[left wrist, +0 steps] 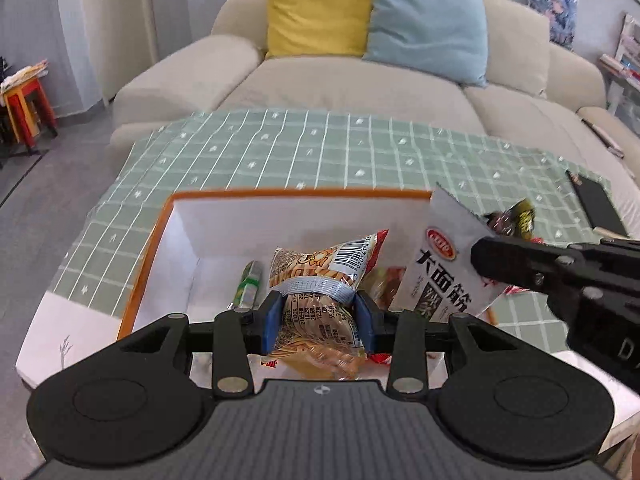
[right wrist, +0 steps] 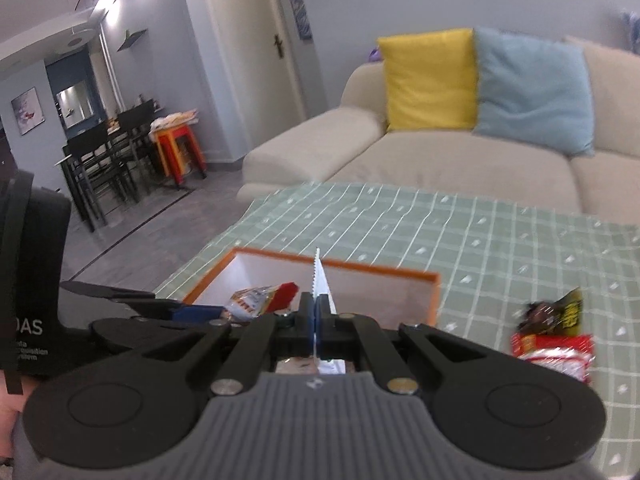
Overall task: Organize snacks
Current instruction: 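Lift and carry both held bags toward the orange box, then open left tool over the box while right tool releases the white noodle pack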
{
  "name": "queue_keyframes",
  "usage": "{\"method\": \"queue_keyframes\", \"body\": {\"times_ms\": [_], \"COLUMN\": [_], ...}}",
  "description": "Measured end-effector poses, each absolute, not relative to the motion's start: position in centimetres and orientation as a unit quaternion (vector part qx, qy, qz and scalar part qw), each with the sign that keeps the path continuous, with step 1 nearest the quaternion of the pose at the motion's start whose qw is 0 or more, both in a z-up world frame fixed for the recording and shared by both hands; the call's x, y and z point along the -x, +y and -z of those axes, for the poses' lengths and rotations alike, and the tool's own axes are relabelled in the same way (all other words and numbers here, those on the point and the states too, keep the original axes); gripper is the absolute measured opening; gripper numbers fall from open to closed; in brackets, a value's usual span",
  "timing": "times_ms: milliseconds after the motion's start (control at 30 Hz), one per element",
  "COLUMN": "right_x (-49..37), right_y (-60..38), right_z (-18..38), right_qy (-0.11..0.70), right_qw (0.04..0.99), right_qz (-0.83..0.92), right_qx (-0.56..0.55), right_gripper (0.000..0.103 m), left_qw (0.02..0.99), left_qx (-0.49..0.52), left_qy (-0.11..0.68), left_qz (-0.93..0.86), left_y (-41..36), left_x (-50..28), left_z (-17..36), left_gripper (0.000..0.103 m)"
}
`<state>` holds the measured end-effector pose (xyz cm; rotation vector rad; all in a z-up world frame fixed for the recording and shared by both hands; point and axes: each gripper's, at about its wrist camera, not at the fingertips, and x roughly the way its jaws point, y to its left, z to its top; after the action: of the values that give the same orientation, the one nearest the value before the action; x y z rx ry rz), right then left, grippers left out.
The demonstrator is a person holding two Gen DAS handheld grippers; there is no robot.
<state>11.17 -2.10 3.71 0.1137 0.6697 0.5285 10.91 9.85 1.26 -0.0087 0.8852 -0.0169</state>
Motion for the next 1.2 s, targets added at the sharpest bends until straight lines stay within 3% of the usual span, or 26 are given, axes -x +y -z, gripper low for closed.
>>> {"method": "queue_keyframes", "body": {"times_ms": [367, 1000, 1200], "right_x": [-12.0, -13.5, -13.3], "right_y": [-0.8, 0.9, 1.4], "right_z": [1.6, 5.6, 5.8], "right_qy": [0.413, 0.453, 0.446], "right_qw": [0.867, 0.863, 0.866], "right_qz": [-0.268, -0.22, -0.22], "right_qx": [-0.082, 0.031, 0.059], "right_gripper": [0.0, 0.0, 0.004], "left_qw": [0.866, 0.837, 0.834], "left_qx": [-0.012, -0.021, -0.021], "left_qy": [0.499, 0.546, 0.551], "left_qz": [0.01, -0.016, -0.028], "left_y": [10.9, 10.9, 10.9], "left_x": [-11.2, -12.4, -12.4], "left_z": [3.1, 6.0, 6.2], "left_gripper": [0.044, 0.045, 0.051]}}
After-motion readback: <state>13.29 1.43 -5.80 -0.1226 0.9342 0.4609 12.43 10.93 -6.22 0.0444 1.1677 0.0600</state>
